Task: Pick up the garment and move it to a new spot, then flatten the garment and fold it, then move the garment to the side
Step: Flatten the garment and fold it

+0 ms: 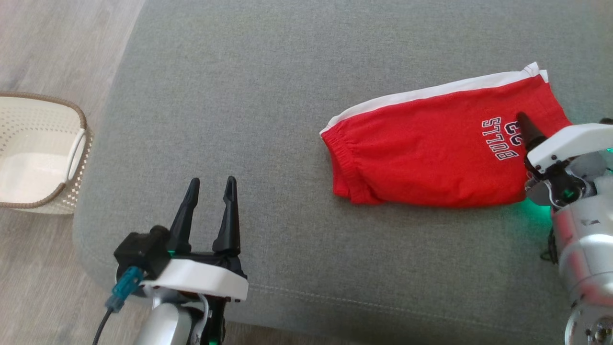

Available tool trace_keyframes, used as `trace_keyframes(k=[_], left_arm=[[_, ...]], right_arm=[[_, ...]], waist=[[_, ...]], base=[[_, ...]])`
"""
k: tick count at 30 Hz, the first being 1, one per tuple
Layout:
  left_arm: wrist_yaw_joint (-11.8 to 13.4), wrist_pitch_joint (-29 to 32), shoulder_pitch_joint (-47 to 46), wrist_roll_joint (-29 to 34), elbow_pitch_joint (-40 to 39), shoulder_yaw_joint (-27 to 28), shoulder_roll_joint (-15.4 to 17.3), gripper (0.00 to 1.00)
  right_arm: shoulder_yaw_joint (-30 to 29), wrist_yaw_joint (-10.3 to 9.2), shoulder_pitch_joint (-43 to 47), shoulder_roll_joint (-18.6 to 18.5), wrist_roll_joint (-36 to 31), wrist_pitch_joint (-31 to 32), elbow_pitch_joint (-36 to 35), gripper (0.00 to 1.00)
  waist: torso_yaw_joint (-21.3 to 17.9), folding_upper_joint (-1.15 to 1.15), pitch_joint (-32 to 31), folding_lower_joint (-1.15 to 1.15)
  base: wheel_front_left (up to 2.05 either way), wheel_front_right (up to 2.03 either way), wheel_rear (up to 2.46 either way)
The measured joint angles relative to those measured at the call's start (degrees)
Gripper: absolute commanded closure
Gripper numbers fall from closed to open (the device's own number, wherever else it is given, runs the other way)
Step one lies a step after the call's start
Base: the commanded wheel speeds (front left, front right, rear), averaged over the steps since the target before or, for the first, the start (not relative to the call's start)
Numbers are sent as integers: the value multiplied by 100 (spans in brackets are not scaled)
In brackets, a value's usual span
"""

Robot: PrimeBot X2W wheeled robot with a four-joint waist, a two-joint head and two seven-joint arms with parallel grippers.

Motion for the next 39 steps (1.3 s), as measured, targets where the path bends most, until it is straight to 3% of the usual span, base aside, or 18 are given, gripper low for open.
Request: trace_keyframes(k=[1,2,3,12,24,30,39], left_arm=[[0,0,-1,0,0,1,0,0],[0,0,0,0,2,0,0,0],[0,0,0,0,4,0,0,0],[9,0,0,-1,35,-7,-1,0],[58,0,40,25,70,26,0,0],[89,0,138,149,65,-40,1,0],[84,0,144,177,105,-144,1,0]], right_arm=[[8,-1,-31,4,-22,1,40,0],[27,-2,-41,16,-22,1,53,69],[55,-5,-41,34,-29,-1,54,100],[252,-8,137,339,108,-419,-103,100],[423,-8,1064,502,1329,-902,-542,100],[1074,-8,1289,509,1823,-1046,-524,100],[1837,-9,1271,504,1961,-1591,-655,100]], waist=[[-1,0,-3,0],[-3,0,-6,0],[-6,0,-6,0],[-106,0,-114,0],[-590,0,-555,0],[-802,0,-673,0],[-673,0,-762,0]], base=[[0,0,0],[0,0,0],[0,0,0],[0,0,0],[0,0,0],[0,0,0],[0,0,0]])
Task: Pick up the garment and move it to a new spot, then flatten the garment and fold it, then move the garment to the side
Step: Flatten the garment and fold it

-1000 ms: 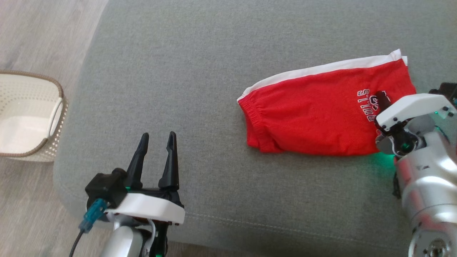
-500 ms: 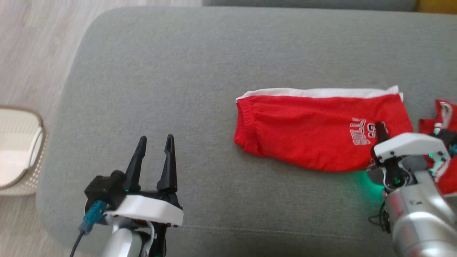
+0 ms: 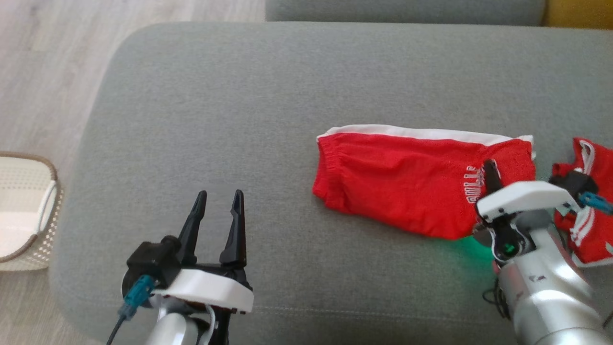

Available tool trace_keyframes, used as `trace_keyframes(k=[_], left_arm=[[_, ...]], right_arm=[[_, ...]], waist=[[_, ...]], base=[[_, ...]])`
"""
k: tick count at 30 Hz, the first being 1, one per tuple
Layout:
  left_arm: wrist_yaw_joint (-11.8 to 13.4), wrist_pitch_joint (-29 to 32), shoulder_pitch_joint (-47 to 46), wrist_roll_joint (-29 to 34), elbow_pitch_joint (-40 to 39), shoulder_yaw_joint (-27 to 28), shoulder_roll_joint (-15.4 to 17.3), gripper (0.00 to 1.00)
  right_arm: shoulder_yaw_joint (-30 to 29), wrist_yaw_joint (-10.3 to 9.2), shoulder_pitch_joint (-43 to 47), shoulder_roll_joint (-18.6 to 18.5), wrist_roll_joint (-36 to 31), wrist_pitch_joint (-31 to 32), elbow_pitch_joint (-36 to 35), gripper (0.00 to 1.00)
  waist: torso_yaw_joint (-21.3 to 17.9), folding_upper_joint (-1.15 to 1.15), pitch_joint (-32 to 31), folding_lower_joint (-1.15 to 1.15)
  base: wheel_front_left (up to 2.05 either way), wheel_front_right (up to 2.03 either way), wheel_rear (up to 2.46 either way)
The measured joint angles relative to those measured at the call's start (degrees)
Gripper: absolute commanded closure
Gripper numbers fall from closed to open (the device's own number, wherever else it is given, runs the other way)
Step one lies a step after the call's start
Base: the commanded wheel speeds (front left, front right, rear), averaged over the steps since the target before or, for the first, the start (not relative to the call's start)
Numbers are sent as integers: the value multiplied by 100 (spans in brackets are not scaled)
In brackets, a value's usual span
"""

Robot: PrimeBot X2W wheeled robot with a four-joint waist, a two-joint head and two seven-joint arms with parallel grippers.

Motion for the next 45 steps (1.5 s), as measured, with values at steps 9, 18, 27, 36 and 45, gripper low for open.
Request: trace_keyframes(k=[9,18,27,36,45], left_arm=[[14,0,152,0,47,14,1,0],[20,0,230,0,88,-14,2,0],[20,1,227,-8,121,-35,2,0],[23,0,228,-58,165,-59,2,0],[67,0,229,-119,165,-126,2,0]], right_arm=[[1419,0,83,1,697,-322,-1214,100],[2501,0,422,-1,1083,-353,-1642,100],[2941,0,384,-7,1343,-412,-1570,100],[3267,0,344,-8,1367,-470,-1127,0],[3686,0,87,-9,1356,-589,-1329,0]], waist=[[271,0,-174,0],[524,0,-183,0],[754,0,-115,0],[921,0,-117,0],[1000,0,-94,0]], base=[[0,0,0],[0,0,0],[0,0,0],[0,0,0],[0,0,0]])
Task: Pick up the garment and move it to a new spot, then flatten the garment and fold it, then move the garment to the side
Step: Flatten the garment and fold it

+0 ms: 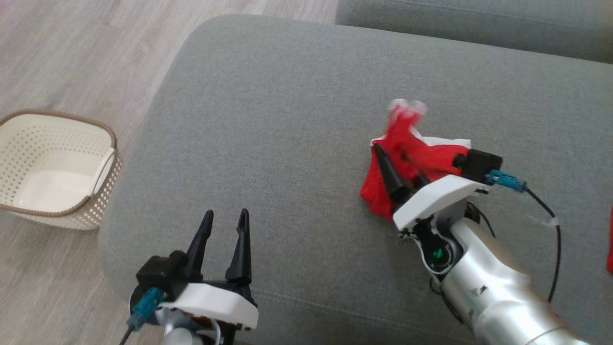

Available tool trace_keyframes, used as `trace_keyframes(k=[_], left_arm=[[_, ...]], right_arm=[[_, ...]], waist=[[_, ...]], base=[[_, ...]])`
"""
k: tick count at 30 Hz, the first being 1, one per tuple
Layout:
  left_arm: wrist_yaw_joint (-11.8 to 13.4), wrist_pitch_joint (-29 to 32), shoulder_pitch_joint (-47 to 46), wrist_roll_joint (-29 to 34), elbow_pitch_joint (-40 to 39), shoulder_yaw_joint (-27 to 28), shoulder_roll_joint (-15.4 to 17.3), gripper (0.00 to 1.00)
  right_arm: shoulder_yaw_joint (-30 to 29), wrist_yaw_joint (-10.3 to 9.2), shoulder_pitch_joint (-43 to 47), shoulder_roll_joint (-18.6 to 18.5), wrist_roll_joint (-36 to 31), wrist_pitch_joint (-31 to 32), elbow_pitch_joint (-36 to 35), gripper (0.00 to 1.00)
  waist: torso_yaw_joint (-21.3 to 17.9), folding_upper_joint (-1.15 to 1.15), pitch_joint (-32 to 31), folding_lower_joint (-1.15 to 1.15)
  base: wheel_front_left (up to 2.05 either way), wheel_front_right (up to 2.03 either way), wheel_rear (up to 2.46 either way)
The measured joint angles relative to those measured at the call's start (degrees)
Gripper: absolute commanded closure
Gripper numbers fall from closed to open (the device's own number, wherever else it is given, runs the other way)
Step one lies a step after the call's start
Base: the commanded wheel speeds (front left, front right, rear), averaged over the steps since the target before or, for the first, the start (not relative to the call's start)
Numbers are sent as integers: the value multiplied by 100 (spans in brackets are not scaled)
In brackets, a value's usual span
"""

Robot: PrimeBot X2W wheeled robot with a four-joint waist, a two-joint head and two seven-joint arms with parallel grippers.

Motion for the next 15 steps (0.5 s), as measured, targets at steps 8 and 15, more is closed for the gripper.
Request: trace_keyframes(k=[8,15], left_arm=[[0,0,-1,0,0,-33,0,0],[0,0,-16,-1,0,-30,0,0]], right_arm=[[456,0,-2,0,-87,41,112,0],[784,0,-83,0,99,188,520,0]], waist=[[73,0,77,0],[67,0,165,0]], base=[[0,0,0],[0,0,0]])
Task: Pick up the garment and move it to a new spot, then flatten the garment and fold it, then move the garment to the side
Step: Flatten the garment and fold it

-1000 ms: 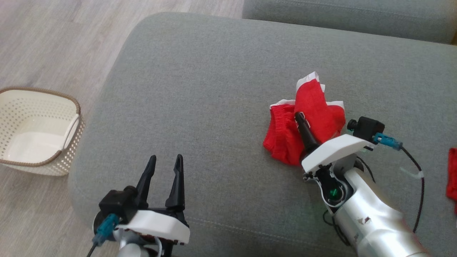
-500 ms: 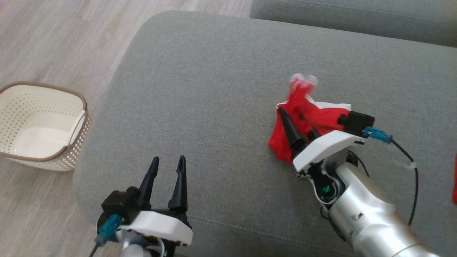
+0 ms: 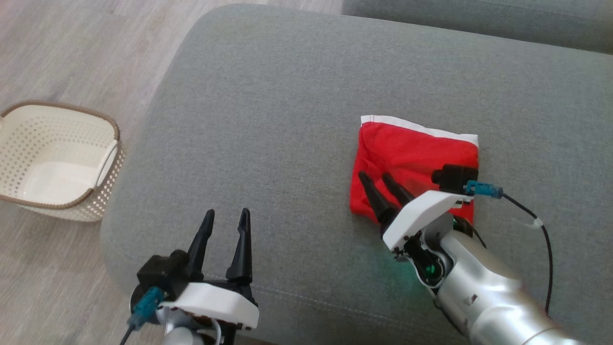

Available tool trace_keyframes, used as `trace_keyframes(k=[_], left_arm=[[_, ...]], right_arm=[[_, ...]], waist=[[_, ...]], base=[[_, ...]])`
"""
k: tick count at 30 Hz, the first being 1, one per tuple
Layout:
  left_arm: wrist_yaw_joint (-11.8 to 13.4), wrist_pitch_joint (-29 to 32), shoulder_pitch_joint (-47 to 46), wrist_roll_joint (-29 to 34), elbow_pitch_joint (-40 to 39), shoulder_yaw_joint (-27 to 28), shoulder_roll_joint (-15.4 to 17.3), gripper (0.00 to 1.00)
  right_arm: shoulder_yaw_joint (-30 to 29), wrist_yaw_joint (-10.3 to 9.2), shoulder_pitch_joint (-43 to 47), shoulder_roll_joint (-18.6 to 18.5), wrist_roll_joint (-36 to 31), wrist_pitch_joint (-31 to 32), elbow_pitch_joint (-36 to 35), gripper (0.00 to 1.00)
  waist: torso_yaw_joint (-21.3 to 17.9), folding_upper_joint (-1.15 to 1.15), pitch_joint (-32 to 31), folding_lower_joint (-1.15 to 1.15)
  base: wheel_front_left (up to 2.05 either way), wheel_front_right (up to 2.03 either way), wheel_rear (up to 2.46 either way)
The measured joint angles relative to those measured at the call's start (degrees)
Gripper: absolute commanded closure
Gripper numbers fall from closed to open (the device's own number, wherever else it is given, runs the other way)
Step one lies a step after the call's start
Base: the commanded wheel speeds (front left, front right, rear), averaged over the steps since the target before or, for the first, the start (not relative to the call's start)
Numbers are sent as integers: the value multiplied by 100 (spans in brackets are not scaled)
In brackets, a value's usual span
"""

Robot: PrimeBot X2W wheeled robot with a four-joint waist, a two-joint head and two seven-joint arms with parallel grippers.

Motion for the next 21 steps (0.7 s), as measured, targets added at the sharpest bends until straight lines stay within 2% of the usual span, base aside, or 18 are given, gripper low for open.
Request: trace_keyframes(k=[10,15,18,21], left_arm=[[0,0,0,9,13,166,1,0],[3,1,16,11,12,218,1,0],[9,1,24,19,5,256,1,0],[12,1,62,51,-13,313,1,0]], right_arm=[[269,0,-163,-1,256,-101,-380,0],[-14,0,-202,-5,175,-178,-712,0],[-267,0,-248,-107,-193,-198,-793,0],[-592,0,-243,-360,-1040,-219,-799,0]], waist=[[-354,0,-176,0],[-665,0,-353,0],[-861,0,-464,0],[-1054,0,-561,0]], base=[[0,0,0],[0,0,0],[0,0,0],[0,0,0]])
